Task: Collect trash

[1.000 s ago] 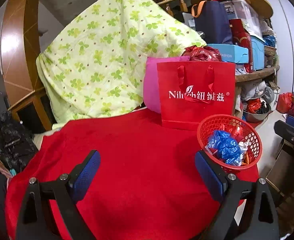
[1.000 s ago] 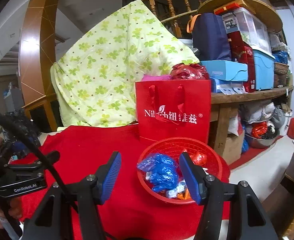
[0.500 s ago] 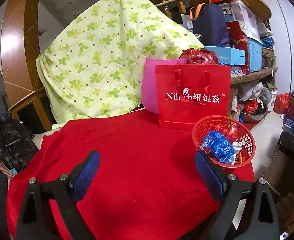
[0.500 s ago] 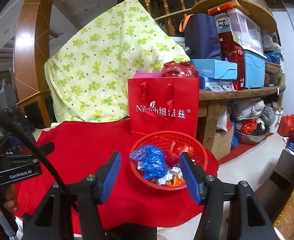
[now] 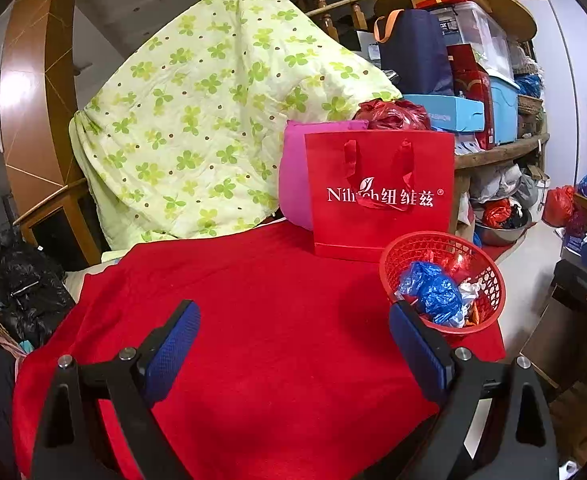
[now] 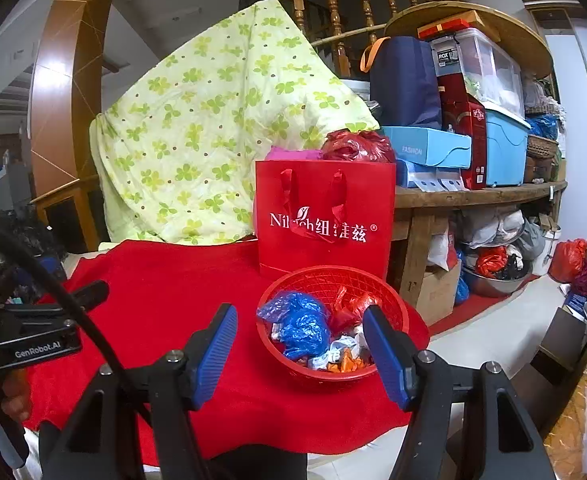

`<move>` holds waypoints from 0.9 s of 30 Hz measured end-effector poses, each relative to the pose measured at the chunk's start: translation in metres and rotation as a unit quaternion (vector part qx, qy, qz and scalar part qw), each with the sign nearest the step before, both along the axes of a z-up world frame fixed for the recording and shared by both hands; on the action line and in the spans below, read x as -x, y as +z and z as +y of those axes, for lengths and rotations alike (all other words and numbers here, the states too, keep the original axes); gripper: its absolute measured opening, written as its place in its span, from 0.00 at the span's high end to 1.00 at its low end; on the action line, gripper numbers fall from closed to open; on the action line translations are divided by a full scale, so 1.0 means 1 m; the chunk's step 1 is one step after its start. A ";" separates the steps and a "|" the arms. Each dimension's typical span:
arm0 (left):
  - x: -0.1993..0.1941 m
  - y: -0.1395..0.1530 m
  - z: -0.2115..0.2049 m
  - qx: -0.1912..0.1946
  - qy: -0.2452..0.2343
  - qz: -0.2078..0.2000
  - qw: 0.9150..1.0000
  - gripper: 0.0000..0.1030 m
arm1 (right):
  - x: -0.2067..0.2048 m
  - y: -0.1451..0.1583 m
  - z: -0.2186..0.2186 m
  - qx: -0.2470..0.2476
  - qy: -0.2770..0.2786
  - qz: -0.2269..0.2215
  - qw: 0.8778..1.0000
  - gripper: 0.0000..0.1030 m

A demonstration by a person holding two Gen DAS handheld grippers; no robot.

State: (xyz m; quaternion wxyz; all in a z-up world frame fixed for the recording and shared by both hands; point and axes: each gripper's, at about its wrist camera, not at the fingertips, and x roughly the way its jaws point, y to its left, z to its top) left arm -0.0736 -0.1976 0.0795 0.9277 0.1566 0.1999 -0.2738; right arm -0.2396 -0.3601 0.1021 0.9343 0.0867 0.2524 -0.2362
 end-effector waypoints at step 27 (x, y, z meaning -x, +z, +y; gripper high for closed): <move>-0.003 -0.001 0.008 -0.003 -0.002 0.008 1.000 0.08 | 0.003 -0.011 -0.005 -0.022 -0.009 -0.011 1.000 0.33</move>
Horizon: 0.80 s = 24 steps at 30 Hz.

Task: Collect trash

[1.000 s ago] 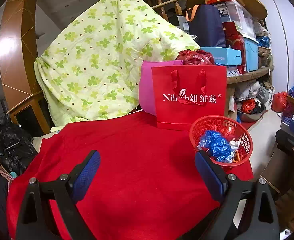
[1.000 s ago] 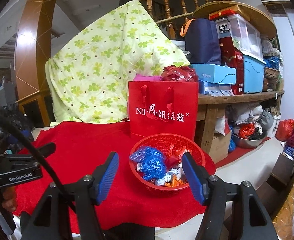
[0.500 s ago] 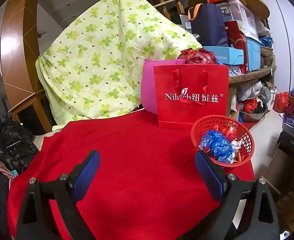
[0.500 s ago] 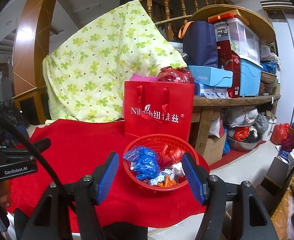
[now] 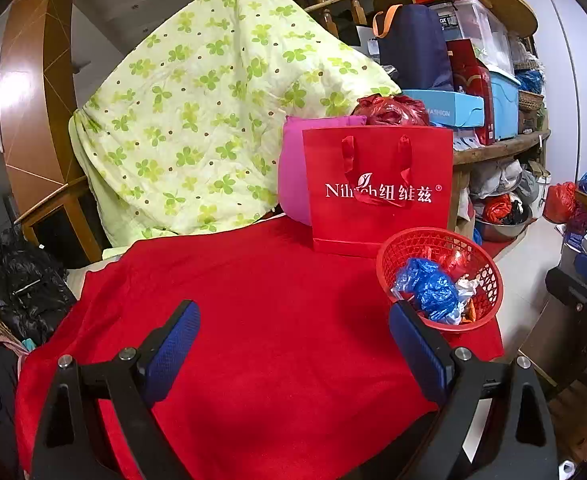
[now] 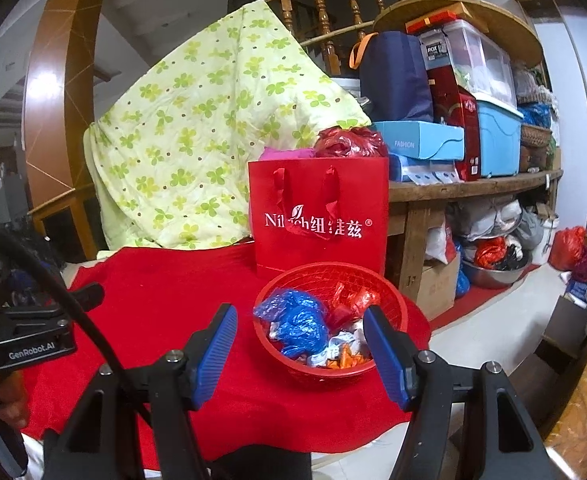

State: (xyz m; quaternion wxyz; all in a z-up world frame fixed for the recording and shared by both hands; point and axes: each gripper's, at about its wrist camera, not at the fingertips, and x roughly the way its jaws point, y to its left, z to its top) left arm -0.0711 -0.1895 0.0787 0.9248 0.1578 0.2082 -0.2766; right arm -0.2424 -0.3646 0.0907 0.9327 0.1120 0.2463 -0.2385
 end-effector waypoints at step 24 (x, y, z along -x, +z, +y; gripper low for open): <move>0.012 0.001 -0.006 -0.013 -0.008 -0.006 1.000 0.08 | 0.004 -0.008 0.000 -0.014 0.001 -0.013 1.000 0.33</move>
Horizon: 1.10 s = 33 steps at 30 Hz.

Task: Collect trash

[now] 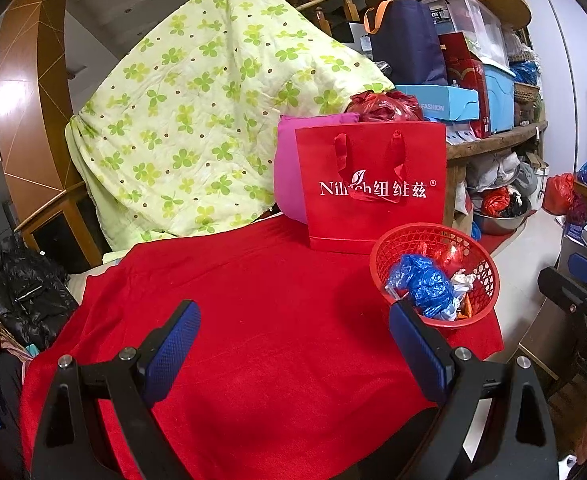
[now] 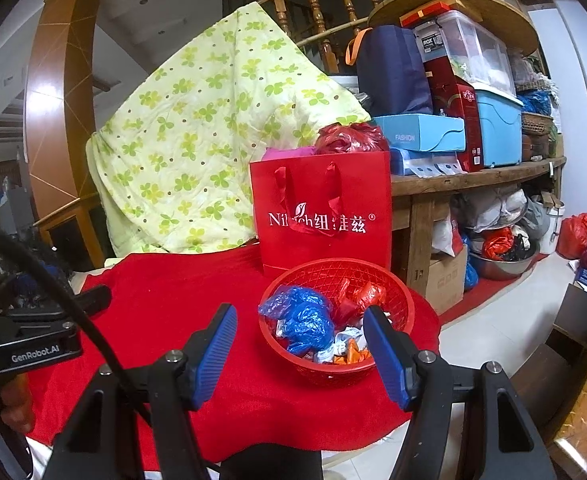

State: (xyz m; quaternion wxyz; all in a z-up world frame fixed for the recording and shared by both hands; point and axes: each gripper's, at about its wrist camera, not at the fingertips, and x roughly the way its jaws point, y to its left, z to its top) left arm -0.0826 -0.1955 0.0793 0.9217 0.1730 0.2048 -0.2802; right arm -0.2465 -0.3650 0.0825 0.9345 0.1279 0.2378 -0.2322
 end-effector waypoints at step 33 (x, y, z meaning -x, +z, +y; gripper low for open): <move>0.000 -0.003 0.004 -0.001 -0.004 0.006 1.000 0.08 | -0.001 0.010 0.009 0.005 -0.006 -0.006 1.000 0.30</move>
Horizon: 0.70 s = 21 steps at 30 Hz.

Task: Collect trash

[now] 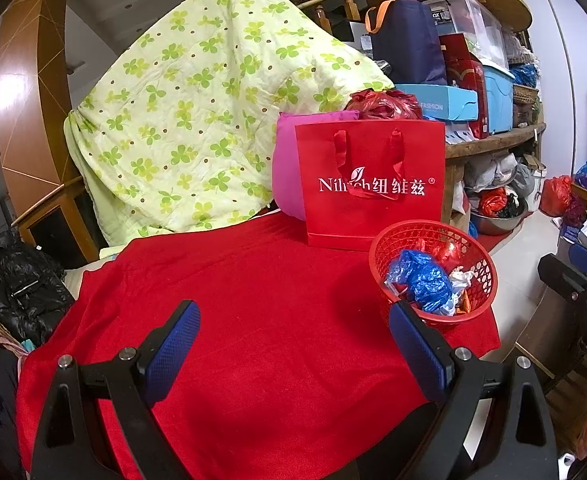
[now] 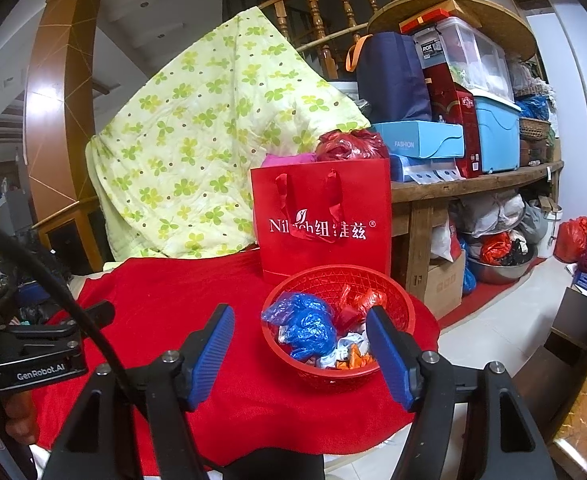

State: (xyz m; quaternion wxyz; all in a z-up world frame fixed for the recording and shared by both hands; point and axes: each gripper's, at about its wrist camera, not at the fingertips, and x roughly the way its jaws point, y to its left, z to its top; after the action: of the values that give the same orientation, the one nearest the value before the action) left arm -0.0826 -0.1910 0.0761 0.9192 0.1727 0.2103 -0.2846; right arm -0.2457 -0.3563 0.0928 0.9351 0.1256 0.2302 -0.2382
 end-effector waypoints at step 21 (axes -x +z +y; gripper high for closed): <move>0.001 -0.003 0.001 -0.002 -0.001 0.003 1.000 0.08 | -0.002 -0.001 0.001 0.000 0.002 0.003 1.000 0.30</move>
State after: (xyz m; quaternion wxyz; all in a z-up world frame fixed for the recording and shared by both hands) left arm -0.0832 -0.1898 0.0730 0.9179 0.1741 0.2132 -0.2859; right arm -0.2434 -0.3549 0.0915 0.9350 0.1247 0.2329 -0.2366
